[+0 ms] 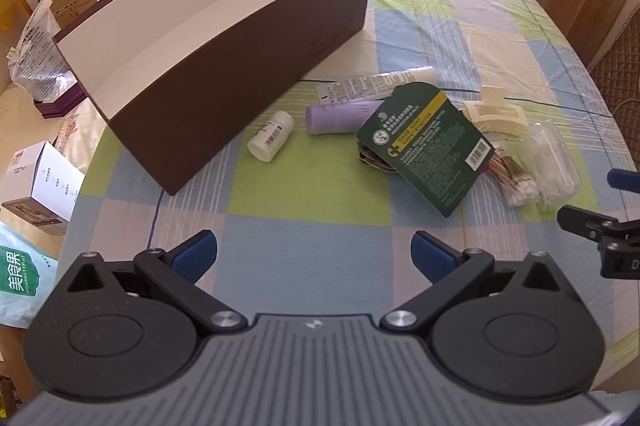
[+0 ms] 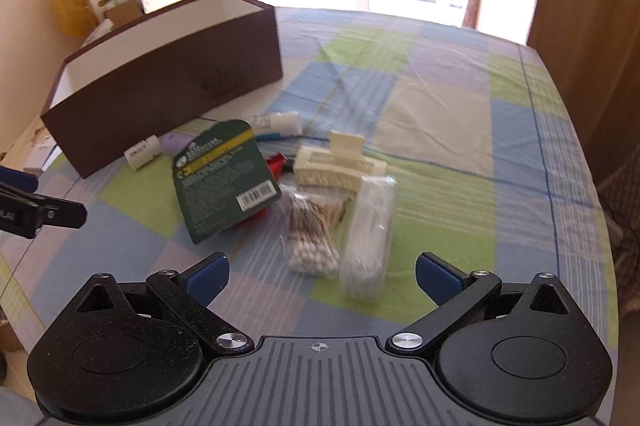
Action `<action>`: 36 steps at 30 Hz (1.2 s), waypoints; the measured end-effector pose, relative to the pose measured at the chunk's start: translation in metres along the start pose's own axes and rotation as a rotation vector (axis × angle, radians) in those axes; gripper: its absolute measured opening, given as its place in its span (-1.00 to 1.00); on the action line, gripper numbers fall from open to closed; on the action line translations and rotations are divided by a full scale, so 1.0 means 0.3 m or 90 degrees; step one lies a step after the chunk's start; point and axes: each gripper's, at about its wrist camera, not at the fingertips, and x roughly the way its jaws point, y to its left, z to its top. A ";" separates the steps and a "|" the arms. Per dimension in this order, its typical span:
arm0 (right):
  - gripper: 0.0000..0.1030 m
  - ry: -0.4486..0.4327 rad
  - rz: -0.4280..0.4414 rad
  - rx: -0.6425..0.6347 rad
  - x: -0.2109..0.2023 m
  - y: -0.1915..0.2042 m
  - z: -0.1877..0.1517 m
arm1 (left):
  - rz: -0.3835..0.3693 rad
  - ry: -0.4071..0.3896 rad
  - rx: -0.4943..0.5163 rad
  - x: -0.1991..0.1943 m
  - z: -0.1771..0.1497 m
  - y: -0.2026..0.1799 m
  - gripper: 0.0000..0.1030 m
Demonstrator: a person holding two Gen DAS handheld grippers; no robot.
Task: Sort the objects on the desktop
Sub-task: 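Grasp the green lip balm card with the right tool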
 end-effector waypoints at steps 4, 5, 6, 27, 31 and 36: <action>1.00 -0.019 0.034 -0.053 0.021 0.044 0.034 | 0.021 0.004 -0.011 0.015 0.005 0.033 0.98; 1.00 -0.020 0.045 -0.067 0.033 0.062 0.043 | 0.027 0.004 -0.013 0.018 0.006 0.042 0.98; 1.00 -0.021 0.056 -0.081 0.046 0.079 0.052 | 0.032 0.004 -0.017 0.020 0.009 0.054 0.98; 1.00 -0.006 0.135 -0.272 0.375 0.190 0.141 | 0.084 0.036 -0.087 0.079 -0.001 0.178 0.98; 1.00 -0.004 0.147 -0.302 0.406 0.197 0.139 | 0.085 0.031 -0.084 0.087 0.001 0.173 0.98; 0.76 -0.006 0.155 -0.321 0.413 0.194 0.136 | 0.067 0.017 -0.069 0.108 0.002 0.163 0.98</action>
